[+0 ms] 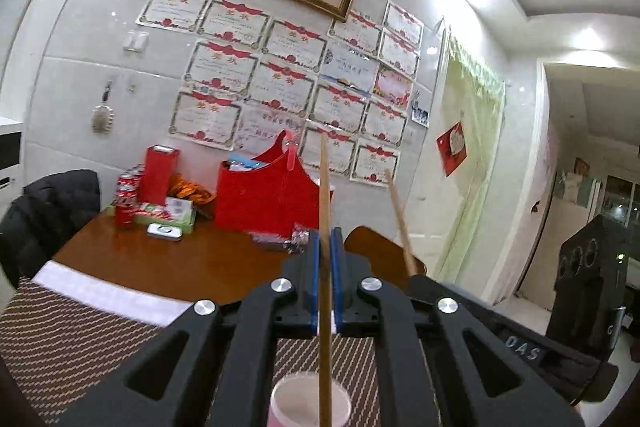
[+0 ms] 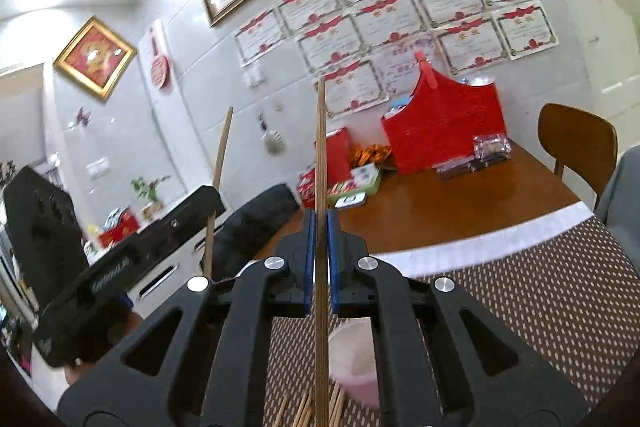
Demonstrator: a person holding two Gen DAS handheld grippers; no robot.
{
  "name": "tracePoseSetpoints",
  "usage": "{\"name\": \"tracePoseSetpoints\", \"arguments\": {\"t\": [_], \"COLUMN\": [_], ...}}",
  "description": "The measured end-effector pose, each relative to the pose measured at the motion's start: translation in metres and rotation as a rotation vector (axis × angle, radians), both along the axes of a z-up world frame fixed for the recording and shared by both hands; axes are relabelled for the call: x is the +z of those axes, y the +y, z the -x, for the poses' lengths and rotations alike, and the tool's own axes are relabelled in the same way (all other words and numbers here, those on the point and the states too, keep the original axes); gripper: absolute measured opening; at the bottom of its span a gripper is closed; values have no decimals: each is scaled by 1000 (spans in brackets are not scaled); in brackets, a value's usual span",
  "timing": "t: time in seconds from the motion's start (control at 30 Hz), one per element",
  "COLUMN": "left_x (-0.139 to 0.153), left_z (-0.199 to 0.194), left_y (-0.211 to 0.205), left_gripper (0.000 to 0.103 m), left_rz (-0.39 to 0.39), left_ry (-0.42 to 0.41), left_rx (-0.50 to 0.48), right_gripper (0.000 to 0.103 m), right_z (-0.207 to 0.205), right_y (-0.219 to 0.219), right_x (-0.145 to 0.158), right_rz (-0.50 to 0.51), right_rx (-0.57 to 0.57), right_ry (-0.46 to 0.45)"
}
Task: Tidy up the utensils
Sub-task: 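Lift the left tool's chopstick over the pink cup and open it while the right tool drops its own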
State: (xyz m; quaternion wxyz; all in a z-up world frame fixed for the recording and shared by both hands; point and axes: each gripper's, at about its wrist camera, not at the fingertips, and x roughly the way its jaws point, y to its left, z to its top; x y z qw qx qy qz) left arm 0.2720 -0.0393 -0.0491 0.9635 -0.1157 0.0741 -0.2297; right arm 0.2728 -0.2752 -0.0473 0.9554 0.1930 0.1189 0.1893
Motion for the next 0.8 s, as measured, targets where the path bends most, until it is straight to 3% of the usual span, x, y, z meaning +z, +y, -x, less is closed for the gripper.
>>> {"name": "tracePoseSetpoints", "arguments": {"t": [0.33, 0.73, 0.77, 0.8], "left_x": [-38, -74, -74, -74], "left_z": [-75, -84, -82, -79], "left_y": [-31, -39, -38, -36], "left_gripper": [6, 6, 6, 10], "left_rz": [6, -50, -52, -55], "left_ry": [48, 96, 100, 101], "left_rx": [28, 45, 42, 43], "right_gripper": [6, 8, 9, 21], "right_z": [-62, -71, -68, -65], "right_y": [2, -1, -2, -5], "right_x": [-26, -63, -63, -64], "right_rz": [-19, -23, -25, -29], "right_rx": [-45, -25, -25, -28], "right_ry": [8, 95, 102, 108]}}
